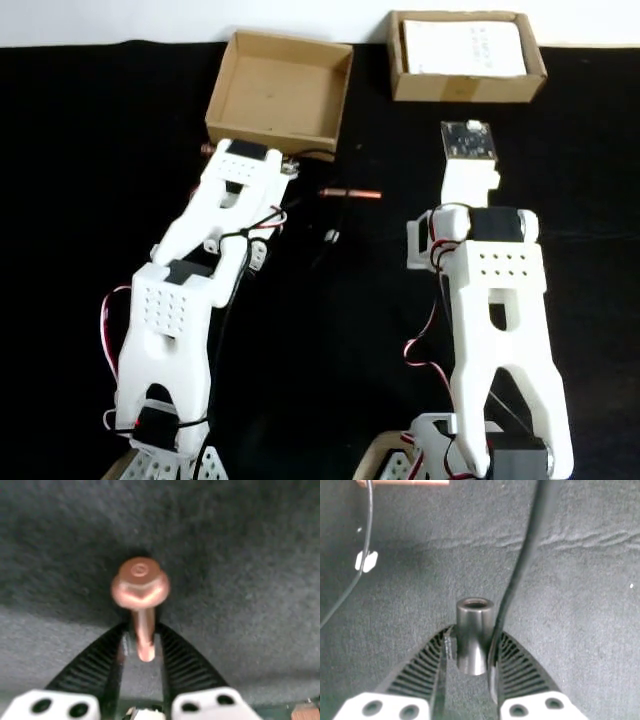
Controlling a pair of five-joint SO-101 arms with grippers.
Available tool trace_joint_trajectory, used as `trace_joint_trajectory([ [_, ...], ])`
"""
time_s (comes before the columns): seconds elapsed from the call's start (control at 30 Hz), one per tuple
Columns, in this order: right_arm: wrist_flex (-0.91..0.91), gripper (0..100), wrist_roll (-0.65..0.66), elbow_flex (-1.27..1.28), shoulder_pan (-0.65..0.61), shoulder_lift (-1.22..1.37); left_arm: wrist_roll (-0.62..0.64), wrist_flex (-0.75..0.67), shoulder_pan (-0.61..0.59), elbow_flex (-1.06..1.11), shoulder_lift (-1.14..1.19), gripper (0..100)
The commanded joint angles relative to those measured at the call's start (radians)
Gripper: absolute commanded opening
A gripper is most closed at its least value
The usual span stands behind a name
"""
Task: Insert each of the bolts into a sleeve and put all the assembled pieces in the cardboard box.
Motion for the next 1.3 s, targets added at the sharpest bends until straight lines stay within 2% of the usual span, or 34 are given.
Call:
trace_joint_trajectory([
  [0.0,-0.031,0.6,0.003,-0.004,-0.007,-0.033,-0.009,0.015,0.008,0.001,-0.107,15],
  [0.13,-0.064,0.6,0.002,-0.004,-0.007,-0.033,0.032,0.015,0.008,-0.025,-0.183,20],
  [0.37,-0.068,0.6,0.002,-0.004,-0.004,-0.035,0.043,0.014,0.010,-0.042,-0.222,20],
  [0.5,-0.068,0.6,0.002,-0.004,-0.002,-0.039,0.178,0.014,-0.028,-0.044,-0.203,20],
  [0.83,-0.068,0.6,0.003,-0.004,-0.001,-0.036,0.181,-0.075,-0.030,-0.028,-0.200,20],
  [1.03,-0.068,0.6,0.008,-0.005,-0.001,-0.036,0.178,-0.087,-0.028,0.044,-0.200,20],
  [1.27,-0.088,0.6,0.005,-0.004,0.008,-0.033,0.181,-0.178,-0.018,0.125,-0.202,20],
])
